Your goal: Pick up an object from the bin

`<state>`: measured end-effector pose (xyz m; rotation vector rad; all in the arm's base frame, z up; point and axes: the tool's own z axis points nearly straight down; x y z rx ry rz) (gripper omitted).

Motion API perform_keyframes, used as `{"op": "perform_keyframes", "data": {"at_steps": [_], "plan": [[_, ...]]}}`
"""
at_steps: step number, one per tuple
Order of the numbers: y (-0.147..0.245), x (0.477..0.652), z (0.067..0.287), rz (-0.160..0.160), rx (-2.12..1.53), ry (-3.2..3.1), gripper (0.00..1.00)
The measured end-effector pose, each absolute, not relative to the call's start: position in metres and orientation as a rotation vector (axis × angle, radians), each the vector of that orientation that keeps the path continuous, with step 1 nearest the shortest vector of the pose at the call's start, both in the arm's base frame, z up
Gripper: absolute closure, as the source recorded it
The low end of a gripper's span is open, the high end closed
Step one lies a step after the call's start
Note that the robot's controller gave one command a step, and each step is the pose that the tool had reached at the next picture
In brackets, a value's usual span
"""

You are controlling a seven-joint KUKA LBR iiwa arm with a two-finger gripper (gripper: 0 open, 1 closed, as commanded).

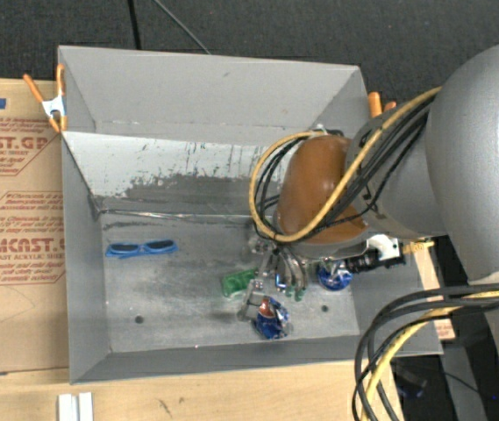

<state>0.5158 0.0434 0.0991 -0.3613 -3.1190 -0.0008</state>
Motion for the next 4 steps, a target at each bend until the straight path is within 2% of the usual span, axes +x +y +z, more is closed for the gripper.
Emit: {"op": "perform_keyframes", "data": {"at_steps": [1,2,3,4], "plan": [[0.0447,0.513,0.0684,0.0,-0.499,-3.099,0.0],[0.0449,0.5132,0.0682,0.0,-0.499,-3.099,0.0],[0.0449,0.5136,0.0688,-0.001,-0.499,-3.101,1.0],[0.0451,0.5136,0.0702,-0.001,-0.499,-3.101,1.0]]}}
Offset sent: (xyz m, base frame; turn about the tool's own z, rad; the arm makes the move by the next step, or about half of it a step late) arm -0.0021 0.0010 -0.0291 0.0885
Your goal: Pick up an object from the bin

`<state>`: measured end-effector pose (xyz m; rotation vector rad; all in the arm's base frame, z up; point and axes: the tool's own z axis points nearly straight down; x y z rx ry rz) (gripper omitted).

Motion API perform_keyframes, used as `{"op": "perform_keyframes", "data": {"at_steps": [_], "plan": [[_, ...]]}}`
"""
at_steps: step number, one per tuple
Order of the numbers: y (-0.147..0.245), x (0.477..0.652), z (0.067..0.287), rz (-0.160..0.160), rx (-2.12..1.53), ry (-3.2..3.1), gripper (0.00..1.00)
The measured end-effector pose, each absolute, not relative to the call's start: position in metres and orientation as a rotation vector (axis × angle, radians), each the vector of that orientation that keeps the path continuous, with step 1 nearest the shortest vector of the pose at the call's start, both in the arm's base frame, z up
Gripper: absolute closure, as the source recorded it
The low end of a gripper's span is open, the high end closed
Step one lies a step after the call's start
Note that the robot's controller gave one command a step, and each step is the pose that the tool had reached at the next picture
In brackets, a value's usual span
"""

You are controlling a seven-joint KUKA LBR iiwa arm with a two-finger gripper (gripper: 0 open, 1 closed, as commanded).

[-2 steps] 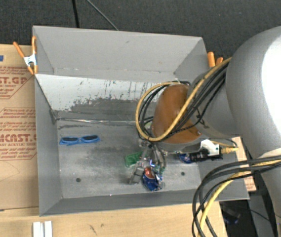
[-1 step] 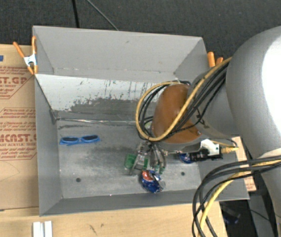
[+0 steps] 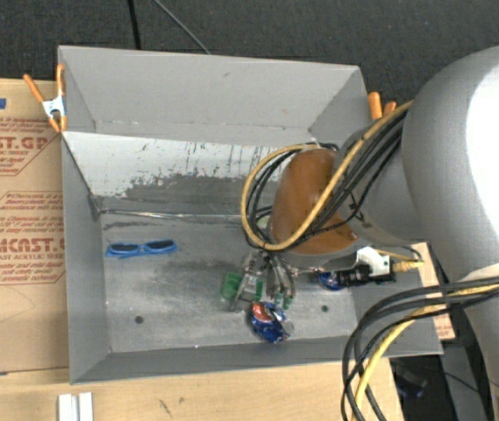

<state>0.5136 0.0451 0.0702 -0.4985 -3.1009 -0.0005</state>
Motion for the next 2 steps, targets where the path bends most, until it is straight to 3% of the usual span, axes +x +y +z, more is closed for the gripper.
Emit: {"op": "perform_keyframes", "data": {"at_steps": [2], "plan": [[0.0453,0.514,0.1006,-0.002,-0.5,-3.103,1.0]]}}
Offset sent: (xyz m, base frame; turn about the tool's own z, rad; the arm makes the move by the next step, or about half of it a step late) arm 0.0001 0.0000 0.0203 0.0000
